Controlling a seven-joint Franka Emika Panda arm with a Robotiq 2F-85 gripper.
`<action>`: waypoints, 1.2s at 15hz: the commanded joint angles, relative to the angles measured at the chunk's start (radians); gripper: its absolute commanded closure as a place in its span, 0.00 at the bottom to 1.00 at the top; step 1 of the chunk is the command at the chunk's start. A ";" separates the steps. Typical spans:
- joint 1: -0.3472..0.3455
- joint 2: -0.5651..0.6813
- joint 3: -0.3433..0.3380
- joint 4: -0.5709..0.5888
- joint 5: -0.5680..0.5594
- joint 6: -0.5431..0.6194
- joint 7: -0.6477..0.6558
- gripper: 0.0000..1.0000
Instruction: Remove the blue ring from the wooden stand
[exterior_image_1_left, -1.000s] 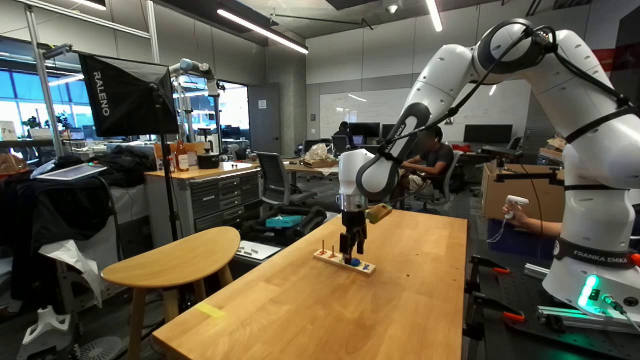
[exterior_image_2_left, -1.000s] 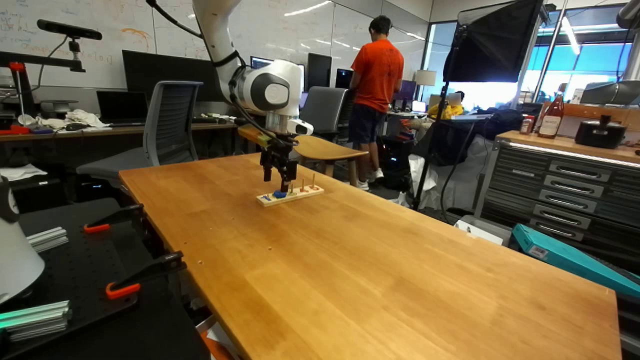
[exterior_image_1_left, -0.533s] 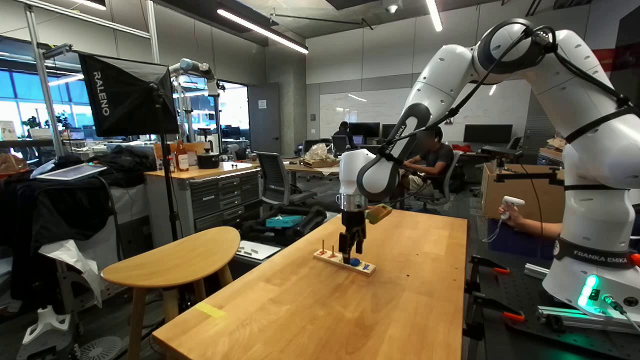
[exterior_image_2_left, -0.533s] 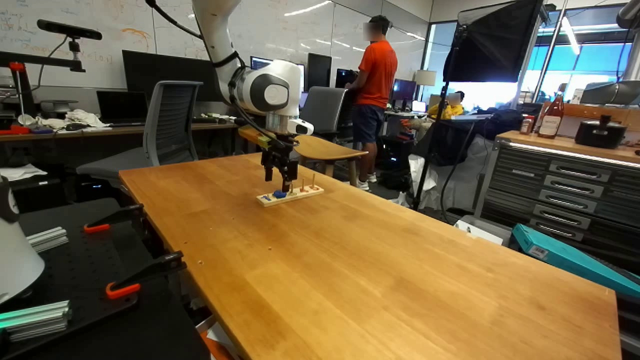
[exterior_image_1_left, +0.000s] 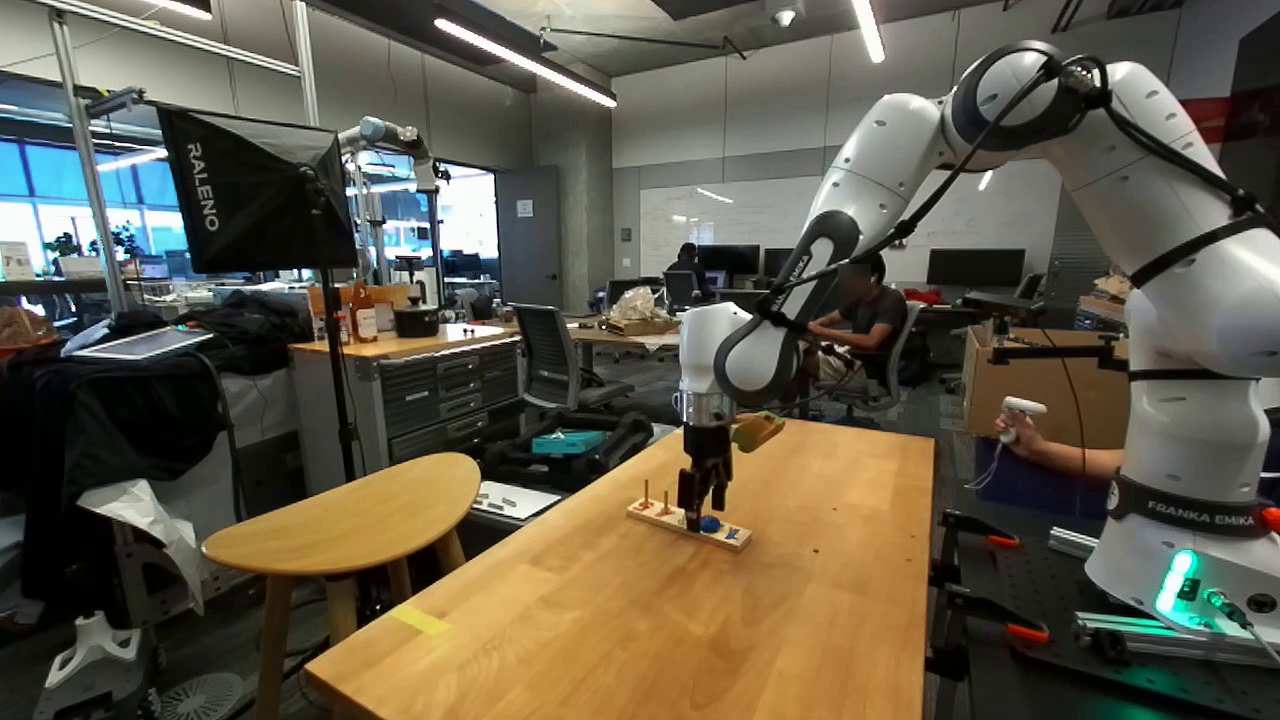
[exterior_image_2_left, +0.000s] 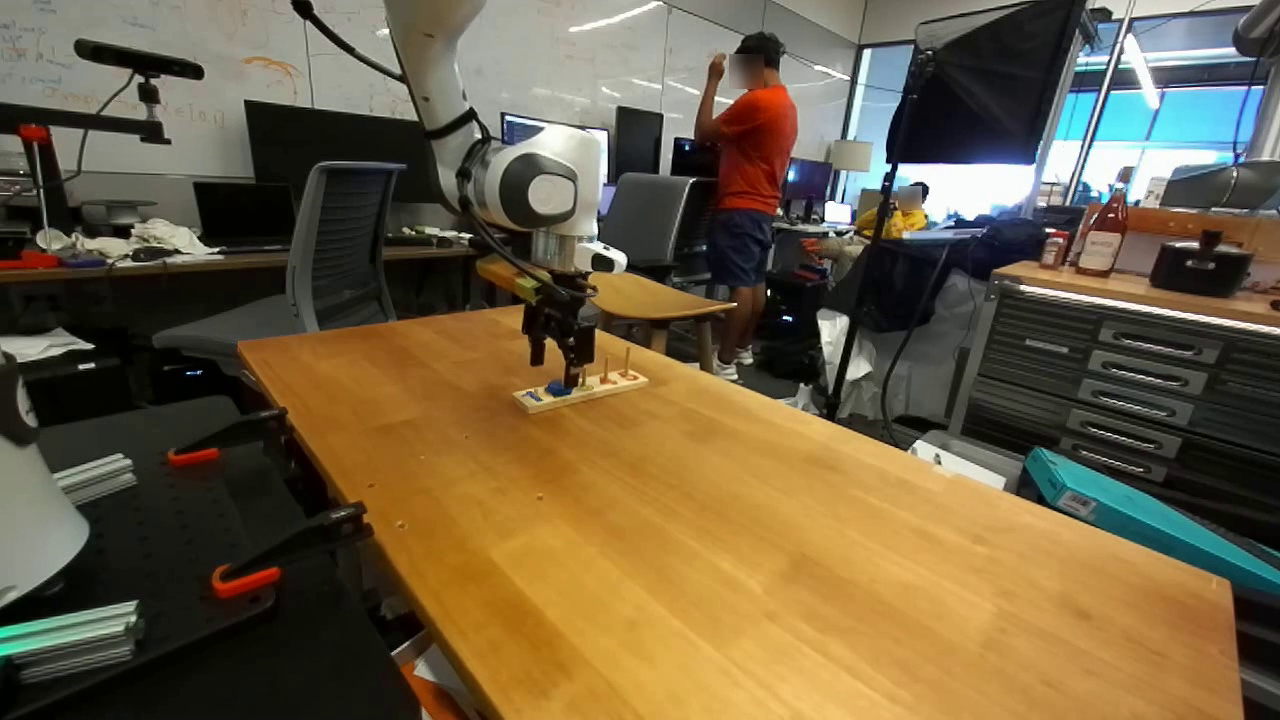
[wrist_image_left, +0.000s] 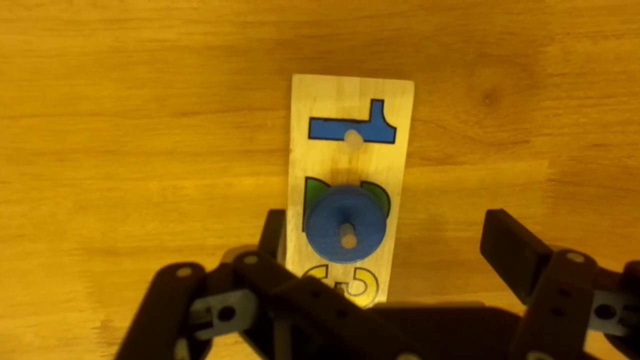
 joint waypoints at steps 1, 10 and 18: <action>-0.005 0.003 0.003 -0.004 0.021 0.026 -0.011 0.00; -0.006 0.025 -0.001 0.004 0.017 0.034 -0.014 0.69; -0.015 -0.033 -0.002 0.001 0.013 -0.002 -0.030 0.81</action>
